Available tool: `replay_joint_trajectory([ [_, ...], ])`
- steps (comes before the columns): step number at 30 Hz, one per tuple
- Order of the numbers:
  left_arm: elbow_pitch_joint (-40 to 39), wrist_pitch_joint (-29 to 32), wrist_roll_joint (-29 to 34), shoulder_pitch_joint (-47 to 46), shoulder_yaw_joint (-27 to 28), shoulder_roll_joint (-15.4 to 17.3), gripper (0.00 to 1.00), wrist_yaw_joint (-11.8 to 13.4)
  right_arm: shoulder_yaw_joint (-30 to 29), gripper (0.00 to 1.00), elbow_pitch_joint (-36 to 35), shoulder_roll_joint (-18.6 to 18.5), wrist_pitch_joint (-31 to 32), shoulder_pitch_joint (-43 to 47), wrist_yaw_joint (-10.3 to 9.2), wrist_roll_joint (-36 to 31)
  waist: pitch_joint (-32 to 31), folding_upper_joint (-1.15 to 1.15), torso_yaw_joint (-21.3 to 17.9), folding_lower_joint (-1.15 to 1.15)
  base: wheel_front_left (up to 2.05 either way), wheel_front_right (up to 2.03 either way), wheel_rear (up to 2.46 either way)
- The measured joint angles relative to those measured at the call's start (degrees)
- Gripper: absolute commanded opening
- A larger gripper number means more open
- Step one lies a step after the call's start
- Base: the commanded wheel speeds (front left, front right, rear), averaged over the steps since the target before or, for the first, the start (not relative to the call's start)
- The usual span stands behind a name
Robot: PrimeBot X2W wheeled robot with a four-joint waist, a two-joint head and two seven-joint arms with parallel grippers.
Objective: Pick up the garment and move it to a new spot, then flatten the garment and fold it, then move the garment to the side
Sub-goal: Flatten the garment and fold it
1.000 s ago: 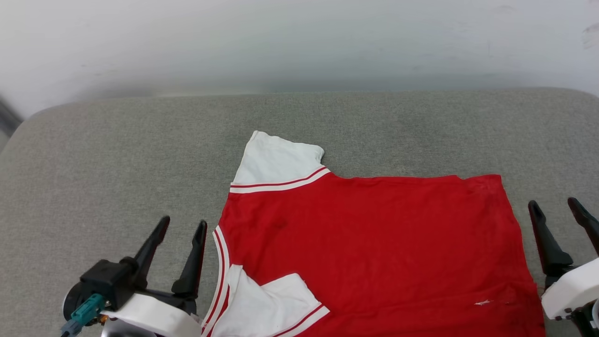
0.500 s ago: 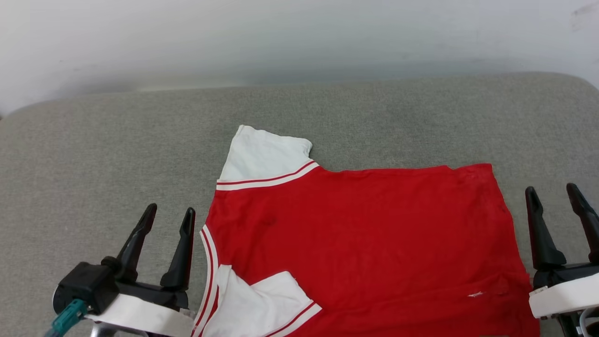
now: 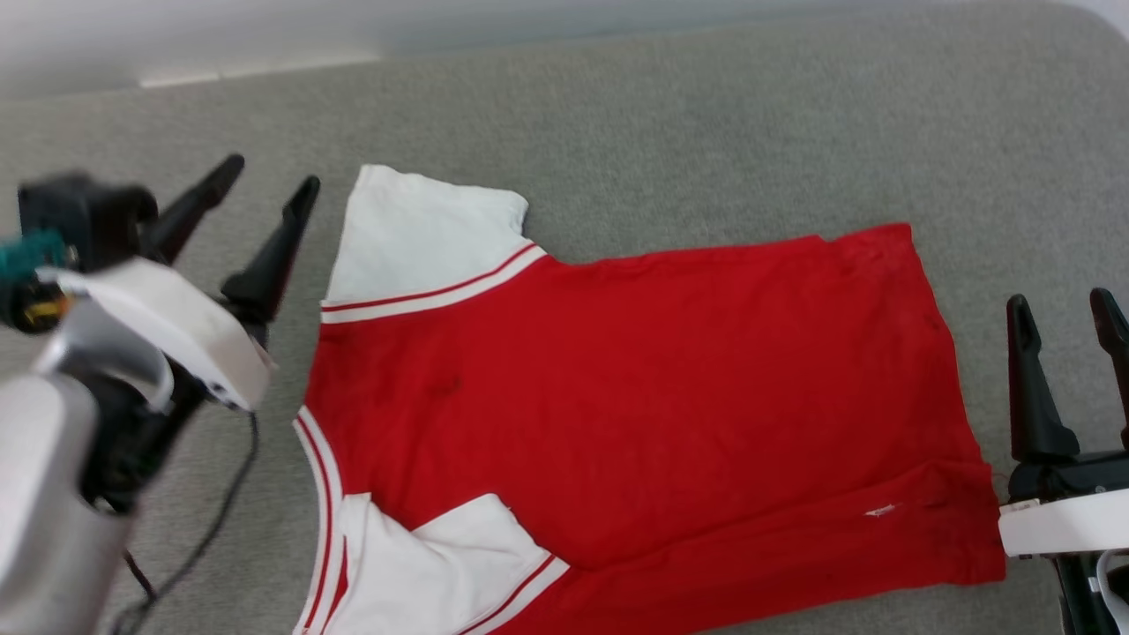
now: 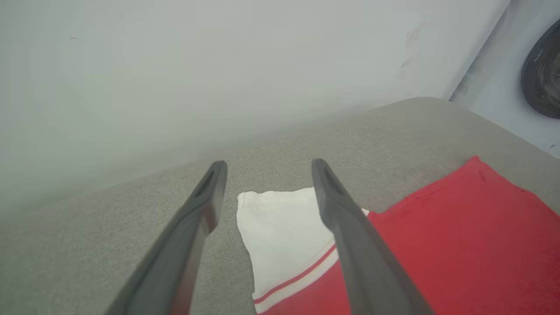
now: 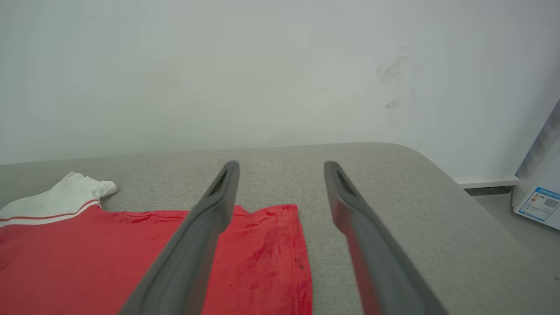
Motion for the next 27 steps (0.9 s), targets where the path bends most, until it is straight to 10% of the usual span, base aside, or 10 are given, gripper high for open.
replay_joint_trajectory([
  [11, 11.5, 36.5, -10.2, -22.5, -3.9, 7.5, 1.00, 0.4, 2.4, 1.00, 1.2, 1.6, -2.1, -3.9, 0.00, -0.3, 8.9, 0.00, -4.8, 0.00, 0.00, 0.00, 0.00],
  [27, 22.5, 48.7, -9.0, -32.0, -9.2, 8.1, 1.00, 1.5, 4.8, 1.00, 3.7, 3.3, -4.7, -6.9, 0.00, 0.0, 16.2, 0.00, -10.3, 0.00, 0.00, 0.00, 0.00],
])
